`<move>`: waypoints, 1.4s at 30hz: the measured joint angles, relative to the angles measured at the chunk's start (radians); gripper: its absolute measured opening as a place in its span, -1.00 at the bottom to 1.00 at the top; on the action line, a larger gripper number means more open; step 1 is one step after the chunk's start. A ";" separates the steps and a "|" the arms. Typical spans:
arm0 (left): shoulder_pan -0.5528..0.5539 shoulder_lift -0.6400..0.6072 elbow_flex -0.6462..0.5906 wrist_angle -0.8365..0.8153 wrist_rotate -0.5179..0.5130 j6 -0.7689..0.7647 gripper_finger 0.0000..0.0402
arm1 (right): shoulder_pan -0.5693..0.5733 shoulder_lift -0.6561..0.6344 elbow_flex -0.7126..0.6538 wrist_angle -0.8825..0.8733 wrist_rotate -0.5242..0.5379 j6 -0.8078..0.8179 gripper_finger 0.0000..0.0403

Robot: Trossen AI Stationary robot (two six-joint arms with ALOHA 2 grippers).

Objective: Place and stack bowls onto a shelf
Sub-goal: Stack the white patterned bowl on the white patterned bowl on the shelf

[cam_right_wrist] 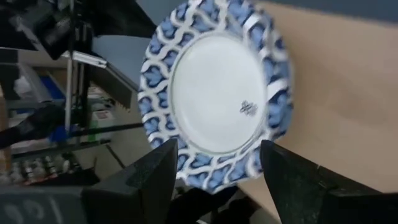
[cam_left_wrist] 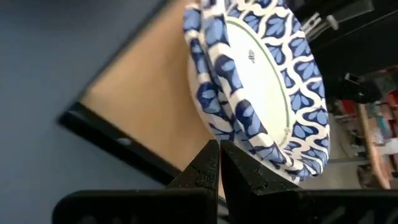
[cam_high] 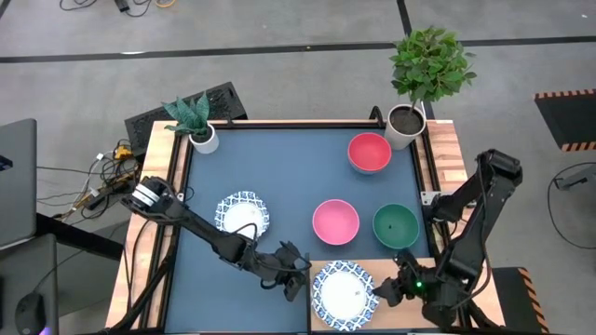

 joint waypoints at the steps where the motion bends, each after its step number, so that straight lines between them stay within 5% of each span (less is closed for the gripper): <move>1: 0.004 -0.018 0.000 -0.046 0.000 0.000 -1.00 | -0.001 -0.006 0.000 -0.019 0.000 -0.004 0.26; 18: 0.112 -0.547 0.000 -0.952 0.014 0.115 -1.00 | -0.038 -0.009 0.000 -0.074 0.074 -0.106 0.26; 25: 0.112 -0.844 0.000 -1.277 -0.109 -0.064 -1.00 | -0.183 -0.104 0.000 -0.067 0.103 -0.381 0.26; 30: 0.106 -0.946 0.000 -1.448 -0.155 -0.174 -0.99 | -0.361 -0.200 0.000 -0.061 0.088 -0.605 0.26; 37: 0.106 -0.951 -0.010 -1.608 -0.159 -0.139 -0.83 | -0.753 -0.187 0.000 0.216 -0.202 -1.052 0.26; 42: 0.106 -0.953 -0.011 -1.641 -0.160 -0.109 -0.62 | -0.962 -0.061 0.020 0.439 -0.450 -1.189 0.26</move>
